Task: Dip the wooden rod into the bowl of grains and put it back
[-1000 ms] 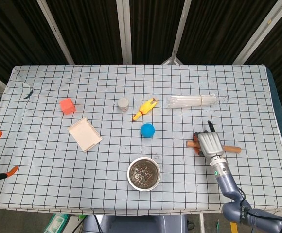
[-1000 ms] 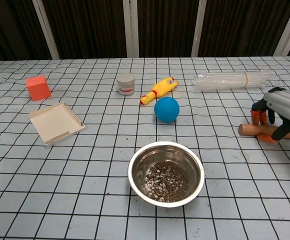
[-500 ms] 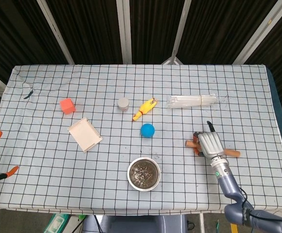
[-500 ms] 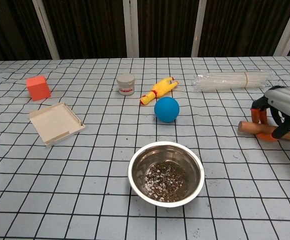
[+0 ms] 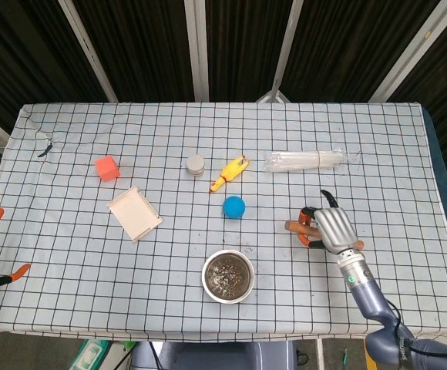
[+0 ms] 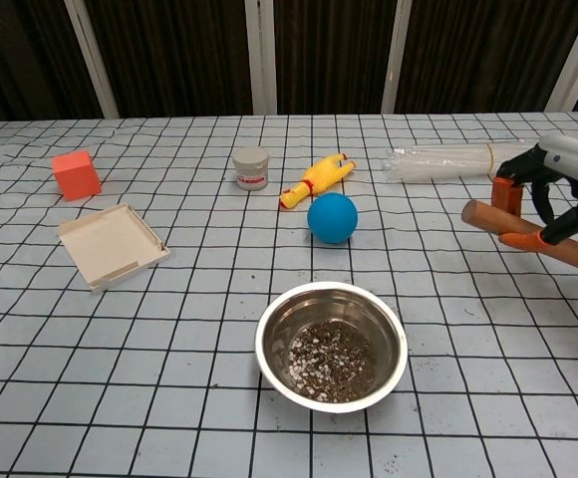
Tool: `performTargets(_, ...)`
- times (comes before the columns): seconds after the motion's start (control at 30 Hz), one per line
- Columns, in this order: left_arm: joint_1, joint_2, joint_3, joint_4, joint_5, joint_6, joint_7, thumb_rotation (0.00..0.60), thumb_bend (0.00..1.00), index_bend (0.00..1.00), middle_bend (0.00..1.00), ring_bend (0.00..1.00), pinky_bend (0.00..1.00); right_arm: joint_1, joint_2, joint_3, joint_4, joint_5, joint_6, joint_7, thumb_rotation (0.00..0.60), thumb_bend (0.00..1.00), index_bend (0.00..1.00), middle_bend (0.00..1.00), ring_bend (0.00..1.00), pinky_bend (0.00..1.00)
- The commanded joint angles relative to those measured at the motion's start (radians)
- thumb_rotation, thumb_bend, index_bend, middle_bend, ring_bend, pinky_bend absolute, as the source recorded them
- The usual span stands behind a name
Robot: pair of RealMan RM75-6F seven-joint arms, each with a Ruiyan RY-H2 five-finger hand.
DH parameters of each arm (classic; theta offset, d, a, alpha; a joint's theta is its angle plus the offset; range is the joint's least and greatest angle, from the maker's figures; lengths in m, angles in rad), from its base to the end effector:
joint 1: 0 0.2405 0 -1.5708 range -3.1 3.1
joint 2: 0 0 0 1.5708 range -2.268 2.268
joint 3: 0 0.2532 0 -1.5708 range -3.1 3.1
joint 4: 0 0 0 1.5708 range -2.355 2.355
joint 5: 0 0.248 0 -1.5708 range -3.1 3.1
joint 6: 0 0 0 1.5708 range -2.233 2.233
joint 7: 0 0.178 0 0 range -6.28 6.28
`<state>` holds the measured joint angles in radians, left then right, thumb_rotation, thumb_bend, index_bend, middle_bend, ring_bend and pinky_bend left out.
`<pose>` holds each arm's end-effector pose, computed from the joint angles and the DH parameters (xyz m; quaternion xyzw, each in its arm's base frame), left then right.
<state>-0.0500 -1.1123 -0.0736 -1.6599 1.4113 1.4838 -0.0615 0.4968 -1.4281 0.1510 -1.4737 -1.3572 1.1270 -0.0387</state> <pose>-0.3323 0.2110 0.1292 -0.5349 -0.4396 -0.4017 0.5993 -0.2168 -0.3489 -0.0036 0.6684 -0.4136 0.4309 0.4433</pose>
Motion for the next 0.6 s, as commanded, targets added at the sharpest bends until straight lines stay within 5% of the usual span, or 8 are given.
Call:
performTargets(0.03, 0.0, 0.0, 0.001, 0.0, 0.001, 0.0, 0.0, 0.6, 0.06, 0.0, 0.0, 0.0, 0.0, -0.013, 0.08, 0.004, -0.096, -0.053, 0.024, 0.095, 0.6, 0.6, 0.72, 0.64, 0.64, 0.09)
performTargets(0.33, 0.0, -0.002, 0.0, -0.004, -0.001, 0.0, 0.001, 0.6, 0.06, 0.0, 0.0, 0.0, 0.0, -0.037, 0.177, 0.015, -0.247, -0.142, 0.097, 0.316, 0.6, 0.6, 0.73, 0.64, 0.65, 0.1)
performTargets(0.6, 0.004, -0.005, 0.001, -0.002, 0.007, 0.012, -0.002, 0.6, 0.06, 0.0, 0.0, 0.0, 0.0, -0.042, 0.145, 0.019, -0.357, -0.185, 0.15, 0.422, 0.6, 0.6, 0.73, 0.64, 0.65, 0.1)
